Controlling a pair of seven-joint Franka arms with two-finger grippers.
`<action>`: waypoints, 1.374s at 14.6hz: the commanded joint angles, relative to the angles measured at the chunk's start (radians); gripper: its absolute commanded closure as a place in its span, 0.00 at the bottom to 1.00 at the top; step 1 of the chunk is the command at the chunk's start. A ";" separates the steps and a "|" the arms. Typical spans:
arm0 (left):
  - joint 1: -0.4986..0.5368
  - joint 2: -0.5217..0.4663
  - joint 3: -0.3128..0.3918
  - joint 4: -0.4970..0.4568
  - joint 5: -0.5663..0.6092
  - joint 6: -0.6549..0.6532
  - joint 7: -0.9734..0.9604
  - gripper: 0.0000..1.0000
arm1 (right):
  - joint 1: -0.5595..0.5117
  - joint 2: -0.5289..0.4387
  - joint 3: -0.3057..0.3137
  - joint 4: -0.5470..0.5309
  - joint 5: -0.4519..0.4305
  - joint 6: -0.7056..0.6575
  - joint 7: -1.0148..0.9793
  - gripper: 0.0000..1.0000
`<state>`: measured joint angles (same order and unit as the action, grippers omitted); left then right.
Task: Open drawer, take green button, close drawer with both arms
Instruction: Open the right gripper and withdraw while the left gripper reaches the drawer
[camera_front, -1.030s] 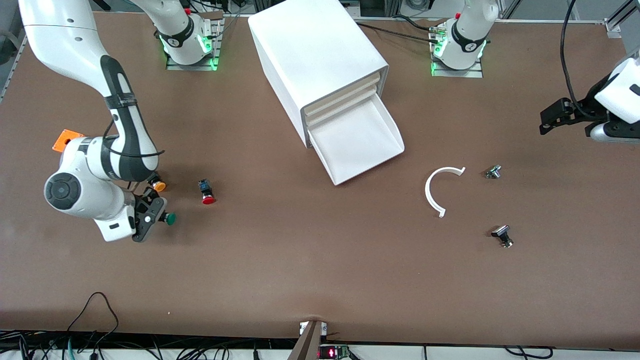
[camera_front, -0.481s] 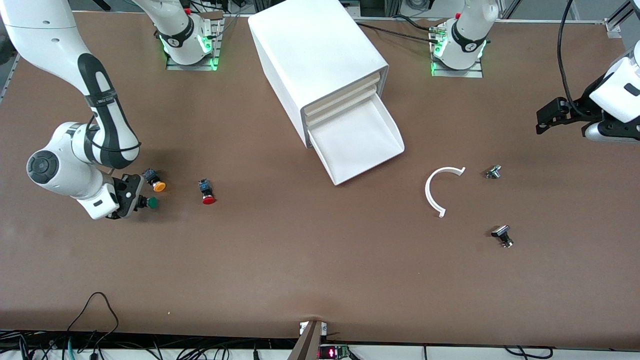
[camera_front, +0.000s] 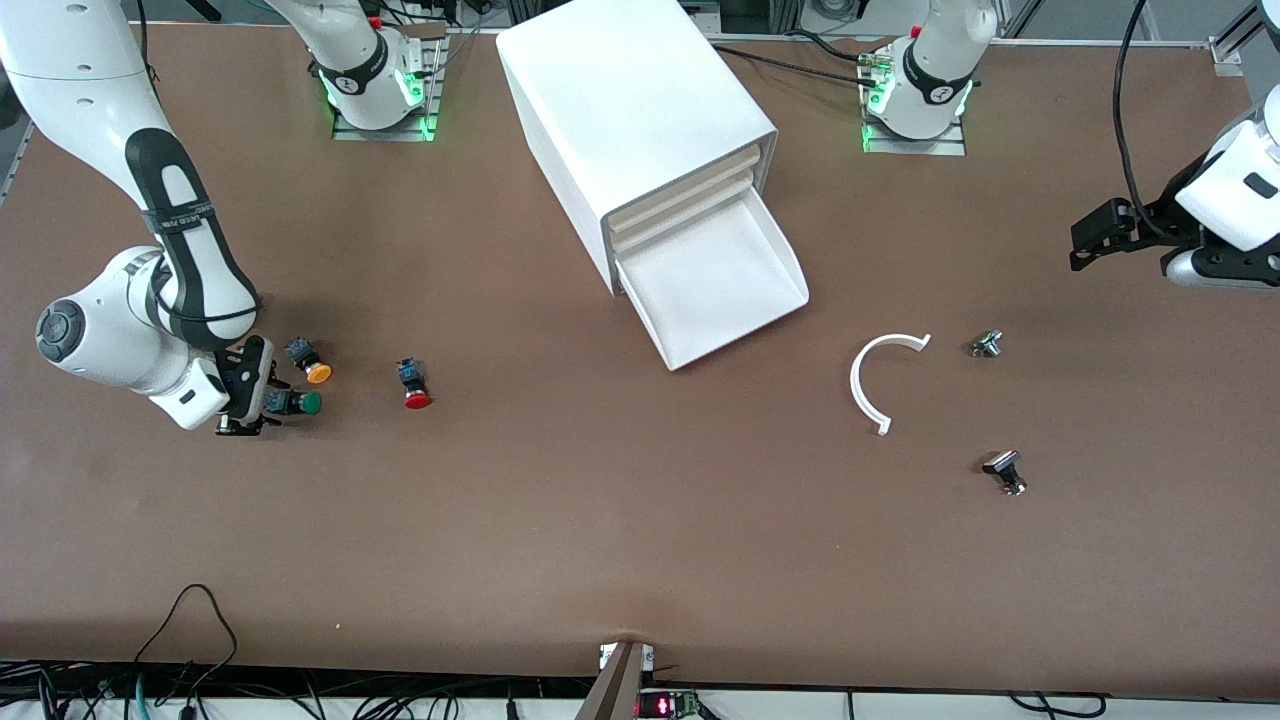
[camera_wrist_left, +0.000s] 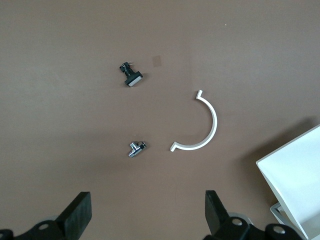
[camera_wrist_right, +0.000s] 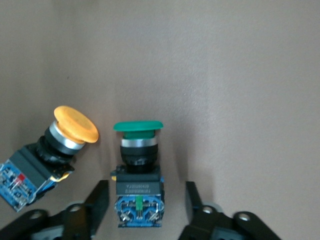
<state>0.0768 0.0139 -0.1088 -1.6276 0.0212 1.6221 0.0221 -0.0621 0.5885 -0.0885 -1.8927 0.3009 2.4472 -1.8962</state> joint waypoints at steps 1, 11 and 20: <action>-0.003 0.023 0.001 0.003 0.026 -0.008 -0.001 0.00 | -0.012 -0.012 0.022 0.018 0.029 -0.010 0.024 0.00; -0.025 0.098 -0.002 -0.030 0.034 0.024 -0.010 0.00 | 0.011 -0.090 0.085 0.325 -0.060 -0.479 0.536 0.00; -0.147 0.170 -0.068 -0.217 0.028 0.281 -0.511 0.00 | 0.142 -0.180 0.131 0.325 -0.100 -0.634 1.582 0.00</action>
<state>-0.0348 0.1941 -0.1707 -1.7508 0.0334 1.8057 -0.3666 0.0321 0.4256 0.0480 -1.5676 0.2297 1.8648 -0.5426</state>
